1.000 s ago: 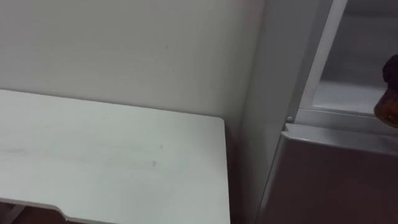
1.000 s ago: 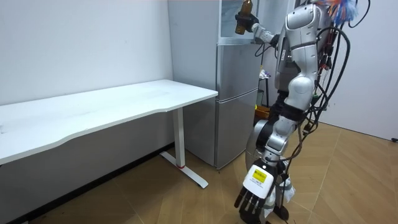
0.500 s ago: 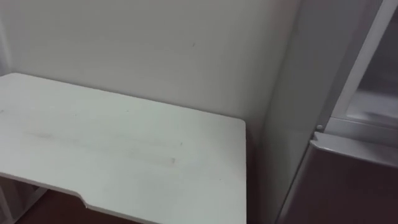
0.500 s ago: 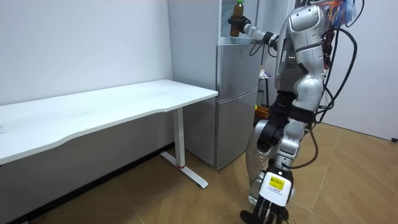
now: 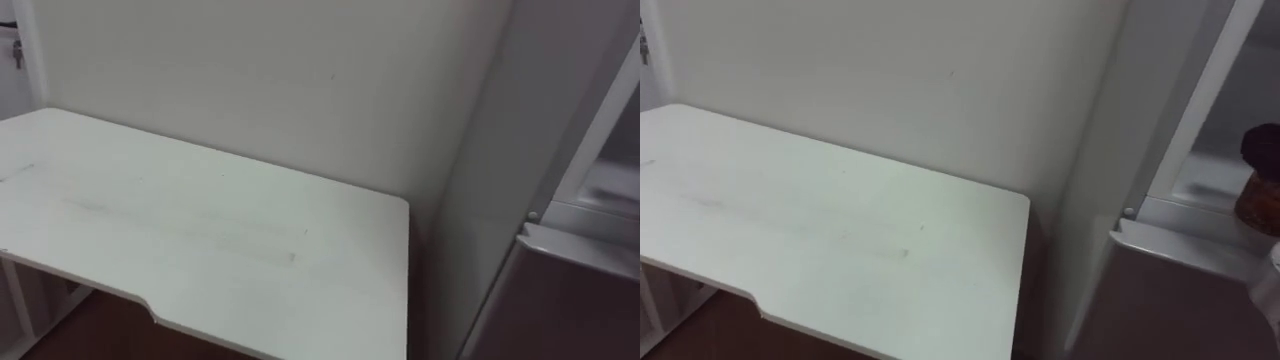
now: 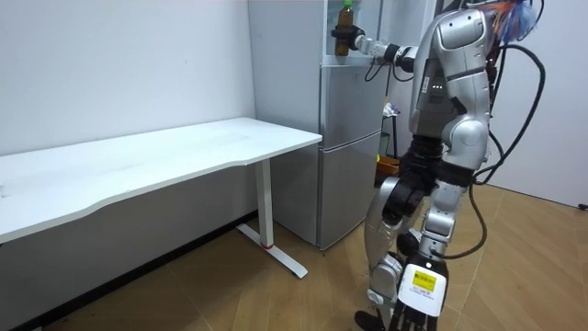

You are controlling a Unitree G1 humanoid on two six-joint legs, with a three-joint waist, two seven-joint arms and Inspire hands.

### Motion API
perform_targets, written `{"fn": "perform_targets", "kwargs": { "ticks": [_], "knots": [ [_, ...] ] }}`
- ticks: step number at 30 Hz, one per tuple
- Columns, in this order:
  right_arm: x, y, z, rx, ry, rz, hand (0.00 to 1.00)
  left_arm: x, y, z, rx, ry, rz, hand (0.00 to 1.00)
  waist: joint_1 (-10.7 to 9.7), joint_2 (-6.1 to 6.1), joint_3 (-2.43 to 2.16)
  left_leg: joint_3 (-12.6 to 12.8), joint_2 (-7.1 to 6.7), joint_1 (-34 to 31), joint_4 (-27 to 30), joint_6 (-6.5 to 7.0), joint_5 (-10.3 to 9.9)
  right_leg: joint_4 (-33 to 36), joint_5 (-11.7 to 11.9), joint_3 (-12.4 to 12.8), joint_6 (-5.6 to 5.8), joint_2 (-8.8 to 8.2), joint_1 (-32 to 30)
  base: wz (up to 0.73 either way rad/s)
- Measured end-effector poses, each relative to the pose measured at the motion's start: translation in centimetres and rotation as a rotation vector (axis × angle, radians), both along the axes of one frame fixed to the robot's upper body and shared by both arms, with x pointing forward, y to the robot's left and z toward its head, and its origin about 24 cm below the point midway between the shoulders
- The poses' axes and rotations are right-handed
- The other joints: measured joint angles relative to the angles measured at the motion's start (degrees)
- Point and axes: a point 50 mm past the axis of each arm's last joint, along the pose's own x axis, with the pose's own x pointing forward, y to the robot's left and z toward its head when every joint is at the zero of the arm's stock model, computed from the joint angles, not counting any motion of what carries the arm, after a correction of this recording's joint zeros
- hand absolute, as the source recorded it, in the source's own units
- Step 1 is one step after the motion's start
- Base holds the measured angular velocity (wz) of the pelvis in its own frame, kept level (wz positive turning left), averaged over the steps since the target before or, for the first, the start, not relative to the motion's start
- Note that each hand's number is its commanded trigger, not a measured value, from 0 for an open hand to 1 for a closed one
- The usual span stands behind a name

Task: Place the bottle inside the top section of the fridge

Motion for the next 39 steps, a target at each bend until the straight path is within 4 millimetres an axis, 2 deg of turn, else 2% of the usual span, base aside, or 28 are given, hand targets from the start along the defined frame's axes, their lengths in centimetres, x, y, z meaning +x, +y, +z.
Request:
{"fn": "perform_targets", "kwargs": {
  "ticks": [7, 9, 10, 11, 16, 21, 22, 23, 24, 25, 30, 35, 39],
  "knots": [
    [-0.1, -0.5, -0.2, 0.0, 0.015, -0.022, 1.0, -0.4, 0.5, 0.3, 0.015, 0.015, -0.011, 0.0, 1.3, 0.22, -0.29, -0.8, -0.13, -1.3, 1.3, -0.24, -0.2, 0.0, 0.0, -0.6, -0.01, -0.02, -0.4, 0.06],
    [-0.1, -0.5, -0.3, 0.0, 0.017, -0.024, 1.0, -0.8, 0.6, 0.4, 0.021, 0.023, -0.01, 0.0, 1.3, 0.29, -0.31, -1.0, -0.39, -1.3, 1.3, -0.27, -0.1, -0.1, -0.2, -0.5, -0.35, -0.15, -0.5, 0.06],
    [-0.1, -0.6, -0.3, 0.0, 0.019, -0.026, 1.0, -1.1, 0.6, 0.5, 0.023, 0.031, -0.009, 0.0, 1.4, 0.07, -0.67, -1.1, -0.59, -1.3, 1.3, -0.24, 0.0, -0.1, -0.5, -0.5, -0.62, -0.26, -0.7, 0.05],
    [0.0, -0.7, -0.3, 0.004, 0.02, -0.031, 1.0, -1.3, 0.7, 0.5, 0.024, 0.036, -0.008, 0.0, 1.5, 0.49, -0.44, -1.1, -0.61, -1.3, 1.3, -0.21, 0.0, 0.0, -0.5, -0.5, -0.64, -0.27, -0.7, 0.03],
    [0.8, -1.2, 0.2, 0.032, 0.027, -0.052, 1.0, -1.4, 0.8, 0.6, 0.026, 0.04, -0.018, 0.0, 1.6, 0.5, -0.36, -1.8, -0.74, -1.8, 1.6, -0.04, 0.3, -1.0, -0.6, -0.5, -0.69, -0.04, -0.4, 0.08],
    [1.1, -1.1, 0.1, -0.007, 0.045, -0.005, 1.0, -1.4, 1.0, 0.7, 0.019, 0.039, -0.02, 0.0, 2.7, 0.59, -0.28, -2.0, -0.72, -1.7, 1.6, -0.14, 0.4, -1.2, -0.7, -0.6, -0.85, 0.12, 0.0, 0.01],
    [1.1, -1.2, 0.1, -0.006, 0.044, -0.007, 0.81, -1.4, 0.9, 0.7, 0.012, 0.04, -0.019, 0.0, 3.1, 0.58, -0.28, -2.0, -0.71, -1.7, 1.6, -0.16, 0.4, -1.4, -0.7, -0.6, -0.85, 0.15, 0.1, 0.0],
    [1.1, -1.3, 0.1, -0.008, 0.041, -0.005, 0.4, -1.5, 0.9, 0.7, 0.005, 0.043, -0.017, 0.0, 3.1, 0.56, -0.27, -2.0, -0.67, -1.7, 1.6, -0.17, 0.4, -1.8, -0.7, -0.6, -0.89, 0.27, 0.3, 0.0],
    [1.1, -1.3, 0.1, -0.009, 0.04, -0.004, 0.16, -1.5, 0.9, 0.7, 0.003, 0.044, -0.017, 0.0, 3.1, 0.52, -0.23, -2.0, -0.65, -1.7, 1.6, -0.18, 0.4, -1.8, -0.7, -0.6, -0.9, 0.31, 0.4, 0.0],
    [1.1, -1.3, 0.1, -0.006, 0.039, -0.001, 0.0, -1.6, 0.9, 0.7, 0.0, 0.044, -0.016, 0.0, 3.1, 0.52, -0.2, -2.1, -0.63, -1.6, 1.6, -0.24, 0.4, -1.9, -0.7, -0.6, -0.9, 0.37, 0.6, 0.0],
    [1.1, -1.5, 0.0, 0.014, 0.017, -0.001, 0.0, -1.5, 1.0, 0.7, -0.013, 0.042, -0.016, 0.0, 3.3, 0.29, -0.06, -1.9, -0.39, -1.6, 1.5, -0.49, 0.2, -2.0, -0.7, -0.7, -0.95, 0.61, 0.8, 0.0],
    [1.2, -1.4, 0.0, 0.002, 0.012, 0.009, 0.0, -1.0, 1.2, 0.7, -0.01, 0.022, -0.006, 0.0, 3.6, 0.1, 0.32, -1.5, 0.09, -1.7, 2.1, -0.93, -0.3, -2.1, -0.8, -0.5, -1.27, 0.8, 0.8, -0.03],
    [1.2, -1.2, -0.1, -0.009, 0.013, 0.018, 0.0, -0.6, 1.3, 0.7, -0.008, 0.014, -0.013, 0.0, 3.8, 0.07, 0.35, -1.4, 0.4, -1.7, 2.3, -1.17, -0.4, -2.9, -0.9, -0.5, -1.48, 0.98, 1.0, -0.03]
  ]
}}
